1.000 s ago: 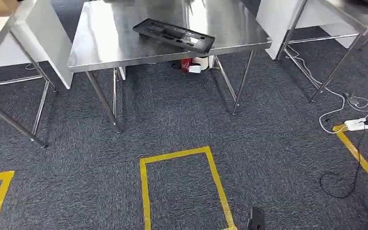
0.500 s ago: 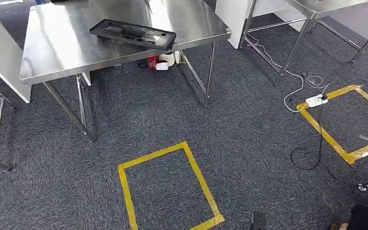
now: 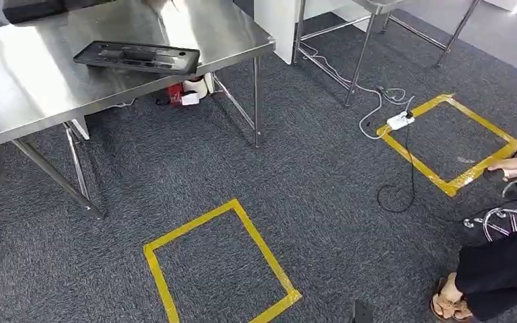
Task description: Take the parts from the cabinet and place them on the table.
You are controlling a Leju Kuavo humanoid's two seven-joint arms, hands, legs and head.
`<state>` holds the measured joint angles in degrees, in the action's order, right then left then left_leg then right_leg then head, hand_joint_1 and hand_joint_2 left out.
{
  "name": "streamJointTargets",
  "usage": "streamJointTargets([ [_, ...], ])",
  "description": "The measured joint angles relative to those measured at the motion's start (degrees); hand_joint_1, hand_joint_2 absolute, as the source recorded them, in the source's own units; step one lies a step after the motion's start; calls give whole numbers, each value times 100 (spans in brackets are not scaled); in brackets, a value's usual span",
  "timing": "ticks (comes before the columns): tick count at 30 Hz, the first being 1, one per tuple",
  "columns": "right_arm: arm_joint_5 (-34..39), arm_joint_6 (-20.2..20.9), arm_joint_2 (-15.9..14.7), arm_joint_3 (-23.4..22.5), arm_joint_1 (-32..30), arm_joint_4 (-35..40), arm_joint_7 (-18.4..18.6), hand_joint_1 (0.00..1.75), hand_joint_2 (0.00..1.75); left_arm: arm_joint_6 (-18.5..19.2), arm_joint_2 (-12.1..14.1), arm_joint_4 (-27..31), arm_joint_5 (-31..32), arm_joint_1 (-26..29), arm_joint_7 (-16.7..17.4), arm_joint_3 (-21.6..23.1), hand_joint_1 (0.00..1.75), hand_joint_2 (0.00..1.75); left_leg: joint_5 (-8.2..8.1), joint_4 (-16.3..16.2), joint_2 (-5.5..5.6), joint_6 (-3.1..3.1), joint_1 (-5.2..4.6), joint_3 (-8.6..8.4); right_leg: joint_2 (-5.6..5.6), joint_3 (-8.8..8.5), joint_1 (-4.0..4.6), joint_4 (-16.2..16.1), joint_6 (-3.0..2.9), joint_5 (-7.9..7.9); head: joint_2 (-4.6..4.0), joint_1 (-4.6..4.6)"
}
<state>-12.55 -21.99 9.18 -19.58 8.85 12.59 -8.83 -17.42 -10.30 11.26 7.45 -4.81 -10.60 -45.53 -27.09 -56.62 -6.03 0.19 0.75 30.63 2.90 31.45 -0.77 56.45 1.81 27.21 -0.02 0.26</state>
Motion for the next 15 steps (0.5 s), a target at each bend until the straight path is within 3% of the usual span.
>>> streamJointTargets([
  [1, -2, -7, -2, 0, -15, 0, 0, 0, 0, -26, -17, 0, -6, 3, 20, 4, 0, 0, -21, -25, -17, -44, 30, 15, -70, -42, -80, -30, -73, -48, 0, -9],
  [2, -2, -15, 0, 2, -29, 0, 2, 0, 0, -48, -20, 0, -11, 3, 26, 7, 0, 0, -187, -175, 234, -82, 57, 63, -125, -42, -102, -29, -112, -72, 0, 19],
  [3, -2, -24, 0, 2, -32, 0, 2, 0, 0, -70, -26, 0, -9, 8, 28, 11, 0, 0, -468, -514, 433, -78, 65, 197, -172, -24, -99, -24, -178, -107, 0, 22],
  [4, -4, -39, 4, 2, -32, 0, 2, 0, 0, -83, -35, 0, -11, 15, 31, 11, 0, 0, -757, -1003, 546, -84, 63, 402, -233, -2, -87, -24, -195, -119, 0, 31],
  [5, -13, -44, 7, 2, -36, 0, 2, 0, 0, -94, -37, -2, -15, 23, 39, 11, 0, 0, -965, -1461, 594, -91, 62, 602, -301, 19, -64, -22, -213, -131, 0, 35],
  [6, -33, -55, 11, 4, -47, -4, 13, 0, 0, -116, -44, -4, -20, 28, 57, 13, 0, 0, -1058, -1775, 608, -92, 63, 746, -365, 29, -50, -19, -215, -135, 0, 35],
  [7, -53, -61, 9, 4, -61, -7, 48, 0, 0, -146, -48, -4, -31, 28, 79, 13, 0, 0, -1021, -1850, 608, -89, 63, 779, -435, 31, -41, -17, -228, -144, 0, 31],
  [8, -78, -76, 9, 7, -67, -13, 100, 0, 0, -196, -57, -4, -57, 29, 100, 11, 0, 0, -834, -1648, 610, -77, 64, 687, -514, 30, -38, -12, -225, -145, 0, 35],
  [9, -101, -85, 9, 15, -66, -18, 129, 0, 0, -225, -66, -4, -79, 29, 118, 9, 0, 0, -589, -1264, 628, -57, 65, 493, -593, 28, -38, -5, -219, -149, 0, 33],
  [10, -111, -94, 17, 26, -60, -22, 164, 0, 0, -251, -70, -4, -79, 28, 125, 9, 0, 0, -319, -738, 716, -27, 72, 240, -672, 27, -38, 8, -209, -154, 0, 37],
  [11, -111, -103, 26, 37, -57, -24, 186, 0, 0, -260, -72, -4, -76, 29, 129, 7, 0, 0, -143, -301, 1019, 11, 87, 33, -727, 41, -45, 19, -202, -157, 0, 37],
  [12, -107, -111, 39, 39, -42, -24, 197, 0, 0, -267, -68, -4, -63, 30, 140, 9, 0, 0, -164, -119, 1253, 56, 93, -29, -778, 80, 23, 75, -165, -149, 0, 29],
  [13, -88, -124, 39, 39, -40, -24, 199, 0, 0, -264, -70, -4, -29, 26, 155, 9, 0, 0, -166, -144, 1137, 49, 79, -7, -839, 112, -6, 57, -123, -171, 0, 15],
  [15, -68, -160, 35, 39, -72, -31, 199, 0, 0, -258, -76, -4, -9, 22, 203, 24, 0, 0, -147, -142, 1038, 110, 12, 4, -955, 173, -33, 29, -18, -225, 0, 24],
])
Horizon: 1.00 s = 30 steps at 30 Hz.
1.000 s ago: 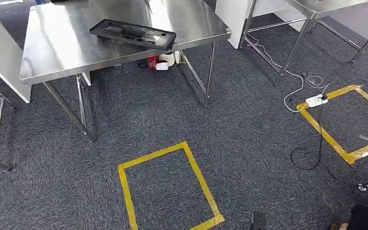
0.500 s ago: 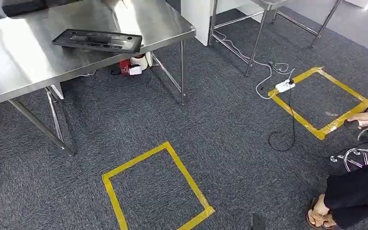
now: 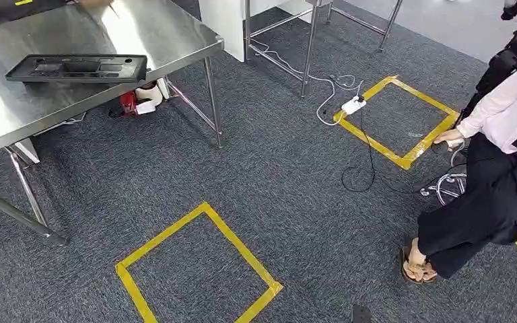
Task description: Take the parts from the cabinet and place them on the table.
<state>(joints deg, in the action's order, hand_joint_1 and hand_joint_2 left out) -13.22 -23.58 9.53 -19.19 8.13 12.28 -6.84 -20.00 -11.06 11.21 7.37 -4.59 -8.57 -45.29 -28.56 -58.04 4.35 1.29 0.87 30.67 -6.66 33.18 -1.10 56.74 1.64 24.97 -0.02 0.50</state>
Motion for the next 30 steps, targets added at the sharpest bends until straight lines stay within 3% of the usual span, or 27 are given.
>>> streamJointTargets([
  [1, 0, -11, -4, 0, -26, -7, 2, 0, 0, 18, -4, 0, 4, 0, 13, 4, 0, 0, 58, 85, -84, 66, 17, -23, -63, 81, 43, -17, 56, -22, 0, 0],
  [2, 0, -11, -20, 0, -42, -13, 2, 0, 0, 50, -9, 0, 7, -2, 22, 4, 0, 0, 110, 140, -190, 105, 36, -45, 174, 84, 15, 114, 42, 44, 0, -9],
  [3, 0, -17, -22, 0, -39, -18, 7, 0, 0, 66, -9, 0, 13, 14, 24, 7, 0, 0, 123, 161, -242, 149, 34, -39, 397, 226, 47, 372, 7, 210, 0, -33],
  [4, 0, -20, -24, 0, -26, -18, 22, 0, 0, 109, -5, -2, 68, 35, 33, 9, 0, 0, 125, 160, -349, 163, 17, -30, 519, 441, 32, 798, -16, 428, 0, -72],
  [6, 15, -48, -35, 0, -34, -22, 50, 0, 0, 197, 13, -15, 206, 84, 79, 48, 0, 0, 125, 156, -546, 164, -9, -14, 587, 817, 17, 1648, -1, 759, 0, -72],
  [7, 15, -68, -35, -2, -59, -28, 55, 0, 0, 238, 29, -26, 273, 102, 103, 79, 0, 0, 125, 155, -622, 163, -16, -7, 598, 849, 10, 1776, 41, 772, 0, -70],
  [8, 13, -72, -35, -2, -82, -33, 52, 0, 0, 279, 54, -39, 336, 114, 131, 122, 0, 0, 125, 154, -689, 160, -16, -5, 610, 738, -4, 1613, 86, 696, 0, -70],
  [9, 7, -76, -35, -2, -96, -35, 50, 0, 0, 312, 74, -46, 373, 121, 144, 164, 0, 0, 124, 153, -751, 155, -12, -7, 641, 487, -15, 1213, 142, 547, 0, -74],
  [10, -2, -81, -35, -2, -97, -37, 46, 0, 0, 324, 87, -48, 407, 123, 149, 195, 0, 0, 118, 146, -811, 140, -6, -14, 729, 134, -38, 607, 200, 357, 0, -70],
  [11, -7, -81, -31, -2, -87, -39, 41, 0, 0, 347, 107, -50, 411, 122, 153, 208, 0, 0, 105, 127, -856, 106, -11, -27, 971, -211, -65, 30, 231, 222, 0, -76],
  [12, -15, -81, 0, -2, -73, -42, 37, 0, 0, 354, 149, -50, 420, 125, 155, 225, 0, 0, 89, 128, -905, 52, -68, -34, 1143, -185, -23, 39, 158, 235, 0, -68],
  [13, -28, -98, 9, -2, -66, -39, -11, 0, 0, 356, 157, -66, 431, 130, 162, 256, 0, 0, 58, 112, -943, -2, -65, -68, 1079, -205, 32, -5, 96, 196, 0, -68],
  [16, -70, -101, 57, -2, -95, -44, -98, 0, 0, 367, 203, -68, 455, 125, 177, 308, 0, 0, 46, 143, -1100, -95, -38, -116, 909, -135, 43, -14, -25, 178, 0, -57],
  [17, -105, -98, 81, 2, -97, -46, -109, 0, 0, 365, 237, -68, 455, 128, 177, 317, 0, 0, -25, 60, -956, -151, 19, -83, 848, -197, -65, -35, -88, 135, 0, -46],
  [18, -129, -100, 94, 4, -85, -46, -118, 0, 0, 358, 260, -74, 452, 138, 177, 321, 0, 0, -243, -163, -691, -159, 27, 10, 781, -175, -44, -30, -143, 104, 0, -33],
  [19, -142, -98, 118, 7, -69, -46, -122, 0, 0, 350, 273, -87, 446, 154, 177, 326, 0, 0, -508, -553, -544, -158, 29, 167, 740, -154, -23, -30, -192, 91, 0, -20],
  [21, -197, -87, 164, 24, -49, -46, -120, 0, 0, 312, 306, -103, 402, 182, 177, 330, 0, 0, -920, -1461, -435, -165, 30, 590, 594, -128, 17, -28, -213, 78, 0, -11],
  [22, -234, -72, 175, 33, -48, -46, -90, 0, 0, 271, 328, -112, 400, 196, 177, 332, 0, 0, -928, -1686, -425, -165, 30, 710, 522, -126, 31, -26, -224, 70, 0, -11],
  [23, -249, -61, 175, 48, -47, -46, -72, 0, 0, 227, 341, -122, 389, 199, 177, 332, 0, 0, -812, -1611, -424, -152, 31, 694, 454, -128, 40, -24, -228, 67, 0, -13],
  [25, -339, -17, 192, 105, -4, -46, 31, 0, 0, 118, 354, -129, 347, 199, 179, 330, 0, 0, -312, -847, -379, -115, 33, 355, 307, -136, 41, -14, -219, 61, 0, -9],
  [26, -365, -11, 208, 133, 34, -46, 64, 0, 0, 94, 361, -133, 341, 198, 186, 330, 0, 0, -73, -370, -240, -93, 39, 131, 238, -135, 40, -1, -211, 57, 0, -11],
  [27, -387, -11, 236, 162, 73, -46, 105, 0, 0, 53, 374, -140, 334, 200, 192, 330, 0, 0, 1, -34, 42, -55, 42, -12, 185, -119, 49, 16, -197, 55, 0, -7],
  [28, -398, -11, 245, 175, 118, -44, 120, 0, 0, 24, 376, -146, 332, 196, 197, 330, 0, 0, -7, 8, -8, -57, 39, -18, 130, -96, 97, 42, -163, 56, 0, -15],
  [30, -409, -11, 264, 205, 146, -44, 160, 0, 0, -48, 376, -149, 295, 174, 221, 330, 0, 0, 9, -4, -107, -2, -22, -17, 39, -37, 69, 11, -63, 14, 0, -7],
])
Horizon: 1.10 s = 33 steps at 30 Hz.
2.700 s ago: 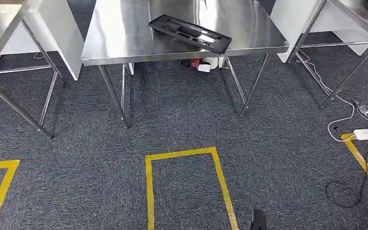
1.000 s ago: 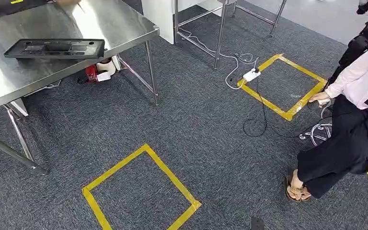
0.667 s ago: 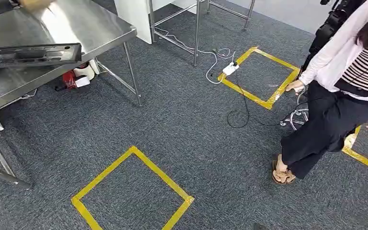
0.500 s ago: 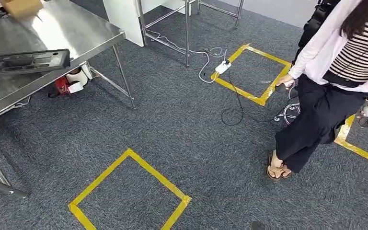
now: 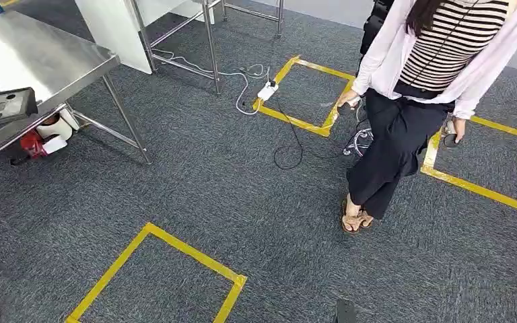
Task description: Take the parts from the cabinet and place them on the table.
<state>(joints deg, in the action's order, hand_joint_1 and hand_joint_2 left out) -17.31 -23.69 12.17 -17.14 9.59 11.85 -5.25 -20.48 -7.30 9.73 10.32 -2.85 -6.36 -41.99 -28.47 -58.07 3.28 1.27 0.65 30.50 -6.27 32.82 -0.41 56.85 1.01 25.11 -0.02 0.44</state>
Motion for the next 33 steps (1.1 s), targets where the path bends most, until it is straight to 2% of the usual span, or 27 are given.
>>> streamJointTargets([
  [1, 0, 0, 0, 7, -1, -2, 4, 0, 0, -11, 0, 0, -2, -5, 4, -2, 0, 0, 32, 29, -49, 44, -15, 0, -43, 23, -12, -19, 46, -25, 0, 0],
  [2, 0, 0, 0, 11, 0, -2, 7, 0, 0, -11, -20, 0, -2, -8, 4, -2, 0, 0, 108, 125, -138, 125, 53, -24, 8, 68, 9, 49, 59, -7, 0, -7],
  [3, -5, 0, 0, 15, 9, -2, 15, 0, 0, -18, -20, 0, 0, -9, 4, -2, 0, 0, 126, 158, -191, 155, 26, -25, 284, 175, 12, 239, 40, 127, 0, -9],
  [4, -22, 0, 5, 33, 37, -2, 70, 0, 0, -24, -15, 0, 4, -1, 4, 0, 0, 0, 141, 158, -274, 185, 24, -14, 429, 367, 5, 589, 13, 329, 0, -48],
  [5, -40, 0, 4, 55, 66, -2, 135, 0, 0, -52, -9, 0, 4, 6, 11, -2, 0, 0, 140, 157, -360, 184, 14, -1, 498, 583, -3, 1041, 7, 533, 0, -53],
  [7, -61, 0, 2, 66, 108, -2, 231, 0, 0, -131, -13, 0, 6, 1, 31, -2, 0, 0, 141, 153, -532, 182, 1, 22, 546, 935, -37, 1816, 65, 777, 0, -53],
  [8, -75, 0, -2, 70, 109, -2, 254, 0, 0, -147, -22, 0, 11, -5, 35, -2, 0, 0, 141, 152, -608, 180, 1, 21, 563, 897, -54, 1794, 114, 738, 0, -48],
  [9, -79, -2, -6, 77, 111, -2, 267, 0, 0, -164, -35, 0, 13, -16, 37, -2, 0, 0, 139, 151, -674, 175, 2, 16, 588, 692, -71, 1468, 181, 603, 0, -59],
  [10, -85, -7, -11, 81, 123, -2, 278, 0, 0, -186, -50, 0, 13, -28, 39, 0, 0, 0, 133, 149, -736, 161, 7, 8, 650, 403, -95, 968, 240, 425, 0, -57],
  [11, -92, -17, -13, 83, 140, 0, 299, 0, 0, -206, -66, 0, 13, -35, 44, 0, 0, 0, 122, 143, -791, 135, 11, -7, 796, 80, -124, 400, 284, 251, 0, -57],
  [12, -94, -18, -7, 88, 170, -2, 302, 0, 0, -221, -66, 0, 13, -40, 53, 0, 0, 0, 106, 130, -839, 90, -15, -24, 1098, -128, -130, -13, 266, 196, 0, -63],
  [13, -92, -20, 5, 90, 209, 0, 313, 0, 0, -239, -70, 0, 13, -41, 64, 0, 0, 0, 69, 108, -895, 35, -44, -22, 1114, -153, -52, -14, 231, 147, 0, -57],
  [14, -83, -20, 9, 90, 235, 0, 315, 0, 0, -269, -76, 0, 22, -53, 74, 0, 0, 0, 70, 111, -937, 0, -48, -36, 1007, -112, -63, -8, 149, 132, 0, -28],
  [16, -42, -20, 0, 88, 235, -2, 315, 0, 0, -322, -112, 0, 17, -107, 105, -2, 0, 0, 82, 143, -1044, -66, -5, -62, 895, -33, -15, -9, 78, 126, 0, -33],
  [17, -37, -24, 0, 88, 238, 0, 315, 0, 0, -328, -127, 2, 9, -117, 105, -2, 0, 0, 50, 126, -1062, -109, 16, -52, 821, -115, -79, -39, 15, 87, 0, -46],
  [18, -37, -28, 2, 88, 239, 0, 317, 0, 0, -339, -131, 0, 0, -128, 105, -2, 0, 0, -82, -10, -794, -140, 48, -17, 759, -96, -100, -49, -11, 76, 0, -11],
  [19, -33, -37, 2, 88, 246, 0, 317, 0, 0, -361, -146, 0, -24, -126, 79, -7, 0, 0, -312, -316, -553, -134, 60, 102, 715, -90, -100, -46, -83, 46, 0, 22],
  [20, -29, -37, 5, 88, 257, -2, 319, 0, 0, -380, -177, 0, -76, -120, 48, -19, 0, 0, -608, -846, -401, -137, 60, 331, 640, -80, -85, -46, -105, 36, 0, 41],
  [22, -24, -28, 2, 88, 249, -2, 321, 0, 0, -391, -206, 0, -136, -114, 4, -59, 0, 0, -900, -1636, -330, -133, 57, 719, 490, -70, -42, -42, -123, 24, 0, 46],
  [23, -24, -11, -6, 85, 237, -2, 326, 0, 0, -391, -225, 0, -164, -113, -35, -74, 0, 0, -849, -1723, -328, -118, 57, 785, 413, -72, -28, -40, -123, 24, 0, 39],
  [25, -24, 7, -15, 83, 229, -4, 330, 0, 0, -389, -256, 2, -218, -115, -98, -116, 0, 0, -394, -1138, -301, -73, 57, 544, 251, -80, -15, -28, -121, 22, 0, 44],
  [26, -26, 22, -15, 83, 230, -2, 330, 0, 0, -385, -278, 2, -256, -122, -137, -146, 0, 0, -93, -568, -221, -45, 58, 278, 162, -87, -15, -18, -117, 21, 0, 46],
  [27, -26, 59, -15, 85, 232, -2, 330, 0, 0, -383, -295, 2, -298, -124, -168, -166, 0, 0, 77, -113, 45, -14, 64, 68, 94, -79, -21, -11, -112, 18, 0, 46],
  [28, -26, 88, -15, 85, 239, -2, 330, 0, 0, -363, -313, 2, -319, -127, -201, -190, 0, 0, 26, -6, 107, -14, 56, 29, 51, -56, 45, 28, -81, 17, 0, 44],
  [30, -31, 120, -22, 83, 228, -4, 326, 0, 0, -341, -343, 17, -361, -149, -236, -231, 0, 0, 40, -19, 0, 6, 11, 48, -36, -4, 5, 2, -11, -16, 0, 40],
  [32, -29, 129, -33, 83, 203, -4, 321, 0, 0, -302, -387, 24, -376, -188, -245, -258, 0, 0, 116, 69, -127, 113, -9, 27, -142, 95, 20, -39, 90, -62, 0, 44],
  [33, -22, 151, -46, 83, 198, -4, 310, 0, 0, -260, -402, 33, -376, -204, -247, -280, 0, 0, 173, 133, -214, 163, 11, 18, 83, 116, 8, 90, 77, 9, 0, 33],
])
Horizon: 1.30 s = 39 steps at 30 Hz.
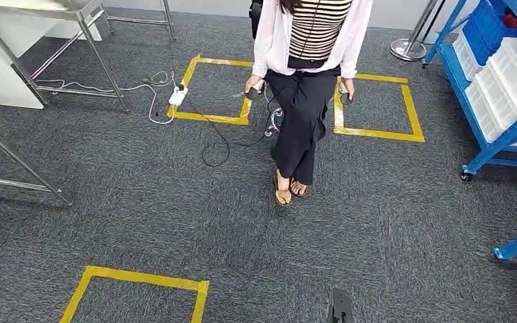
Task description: Take the parts from the cabinet and place them on the table.
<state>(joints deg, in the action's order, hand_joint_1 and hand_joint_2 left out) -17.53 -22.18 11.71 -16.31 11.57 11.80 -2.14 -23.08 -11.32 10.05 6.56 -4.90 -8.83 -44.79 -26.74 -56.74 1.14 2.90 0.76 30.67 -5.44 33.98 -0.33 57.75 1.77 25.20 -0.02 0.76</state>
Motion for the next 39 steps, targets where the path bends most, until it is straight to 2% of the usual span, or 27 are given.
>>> streamJointTargets([
  [1, 4, 26, -4, 0, 3, 0, -11, 0, 0, 28, -7, 2, -4, 0, 0, -13, 0, 0, 18, 24, -45, 53, -1, 6, 246, 150, 15, 255, -30, 167, 0, -9],
  [2, 15, 46, -11, 0, 4, 0, -24, 0, 0, 66, -7, 4, -4, 0, 2, -17, 0, 0, 19, 24, -134, 55, -10, 15, 376, 359, 12, 658, -49, 367, 0, -26],
  [4, 33, 63, -35, 0, -18, 0, -48, 0, 0, 79, -13, 4, -4, 0, 15, -22, 0, 0, 19, 21, -306, 56, -27, 38, 449, 793, -11, 1569, -27, 698, 0, -26],
  [5, 37, 63, -48, 0, -46, 0, -66, 0, 0, 111, -13, 11, -4, 0, 35, -24, 0, 0, 20, 20, -385, 54, -31, 46, 461, 852, -30, 1731, 19, 714, 0, -26],
  [6, 53, 63, -59, -2, -73, 0, -72, 0, 0, 127, -13, 17, 4, -2, 46, -24, 0, 0, 19, 20, -455, 50, -31, 45, 480, 745, -48, 1569, 73, 635, 0, -26],
  [8, 72, 63, -79, -7, -98, 0, -88, 0, 0, 168, -20, 22, 13, -11, 61, -24, 0, 0, 7, 16, -585, 28, -25, 32, 607, 191, -86, 616, 187, 300, 0, -28],
  [9, 85, 63, -83, -7, -96, 0, -96, 0, 0, 185, -20, 22, 15, -13, 63, -24, 0, 0, -4, 9, -640, 0, -26, 14, 820, -134, -100, 71, 219, 155, 0, -31],
  [10, 85, 66, -79, -7, -87, 0, -103, 0, 0, 186, -20, 33, 20, -13, 68, -24, 0, 0, -32, -2, -691, -47, -68, 2, 1058, -214, -61, -117, 165, 127, 0, -39],
  [14, 83, 70, -105, -11, -118, 0, -134, 0, 0, 199, -24, 39, 28, -61, 96, -24, 0, 0, -61, 17, -920, -204, -39, -68, 788, -153, -4, -156, -27, 67, 0, -24],
  [15, 83, 68, -111, -13, -126, 0, -142, 0, 0, 203, -24, 44, 28, -69, 98, -24, 0, 0, -128, -57, -805, -259, 15, -47, 701, -242, -129, -193, -101, 28, 0, -11],
  [16, 83, 68, -118, -17, -122, 2, -155, 0, 0, 208, -24, 44, 35, -67, 101, -24, 0, 0, -382, -343, -426, -272, 30, 54, 638, -223, -103, -185, -176, -2, 0, 19],
  [17, 83, 68, -118, -18, -117, 2, -160, 0, 0, 210, -26, 44, 39, -59, 103, -24, 0, 0, -605, -691, -259, -277, 39, 195, 588, -213, -85, -187, -210, -8, 0, 44],
  [19, 85, 68, -111, -17, -127, 2, -162, 0, 0, 212, -24, 44, 46, -41, 114, -24, 0, 0, -984, -1539, -119, -299, 42, 584, 437, -203, -47, -179, -230, -19, 0, 57],
  [20, 90, 70, -114, -20, -137, 0, -162, 0, 0, 216, -24, 44, 46, -28, 118, -24, 0, 0, -1015, -1767, -109, -297, 43, 708, 361, -200, -31, -174, -230, -19, 0, 59],
  [22, 105, 74, -125, -33, -149, 0, -162, 0, 0, 223, -24, 44, 48, -17, 127, -24, 0, 0, -666, -1421, -99, -271, 43, 587, 191, -199, -16, -145, -228, -19, 0, 59],
  [24, 124, 102, -122, -37, -144, 0, -162, 0, 0, 242, -22, 44, 63, -18, 127, -24, 0, 0, -114, -408, 68, -245, 57, 113, 24, -198, -17, -110, -224, -18, 0, 59],
  [25, 140, 140, -116, -39, -144, 2, -162, 0, 0, 242, -18, 44, 63, -18, 127, -24, 0, 0, -142, -148, 342, -234, 67, -10, -27, -187, -14, -101, -215, -20, 0, 53],
  [26, 144, 162, -118, -44, -140, 2, -166, 0, 0, 245, -16, 44, 63, -18, 127, -22, 0, 0, -115, -111, 279, -209, 33, 5, -71, -162, 30, -86, -175, -22, 0, 53],
  [29, 157, 175, -116, -46, -174, 0, -175, 0, 0, 251, -18, 52, 66, -43, 129, -24, 0, 0, -71, -98, 128, -107, -41, 13, -195, -74, -2, -139, -44, -85, 0, 59],
  [30, 168, 177, -120, -50, -179, 0, -179, 0, 0, 267, -27, 55, 68, -43, 129, -26, 0, 0, 9, 4, 40, -24, 21, -9, -114, -22, 24, -80, -32, -71, 0, 48],
  [31, 179, 177, -120, -55, -180, 2, -182, 0, 0, 269, -27, 57, 72, -41, 129, -24, 0, 0, 33, 41, -5, 8, 3, -11, 178, 68, 27, 70, -52, 24, 0, 39],
  [32, 181, 186, -111, -55, -169, 2, -184, 0, 0, 269, -26, 61, 72, -32, 129, -24, 0, 0, 47, 50, -83, 37, 3, 3, 349, 244, 22, 397, -82, 219, 0, 15],
  [34, 179, 203, -114, -55, -164, 2, -190, 0, 0, 269, -26, 61, 72, -9, 129, -26, 0, 0, 46, 48, -273, 37, -2, 26, 445, 717, -11, 1384, -81, 631, 0, 15],
  [35, 181, 210, -116, -57, -177, 2, -190, 0, 0, 269, -26, 61, 72, -9, 129, -26, 0, 0, 47, 47, -352, 35, -2, 34, 454, 855, -30, 1707, -37, 714, 0, 7],
  [36, 186, 225, -120, -61, -196, 2, -190, 0, 0, 271, -26, 61, 72, -9, 129, -26, 0, 0, 46, 45, -430, 31, -1, 37, 468, 847, -54, 1719, 14, 692, 0, 11],
  [37, 188, 245, -127, -68, -205, 0, -190, 0, 0, 284, -26, 61, 72, -9, 129, -26, 0, 0, 41, 43, -501, 21, 4, 36, 495, 693, -80, 1476, 81, 587, 0, 7],
  [39, 190, 264, -133, -87, -200, 2, -190, 0, 0, 293, -29, 61, 72, -10, 129, -26, 0, 0, 13, 21, -634, -41, 20, 16, 737, 48, -148, 358, 223, 220, 0, 9],
])
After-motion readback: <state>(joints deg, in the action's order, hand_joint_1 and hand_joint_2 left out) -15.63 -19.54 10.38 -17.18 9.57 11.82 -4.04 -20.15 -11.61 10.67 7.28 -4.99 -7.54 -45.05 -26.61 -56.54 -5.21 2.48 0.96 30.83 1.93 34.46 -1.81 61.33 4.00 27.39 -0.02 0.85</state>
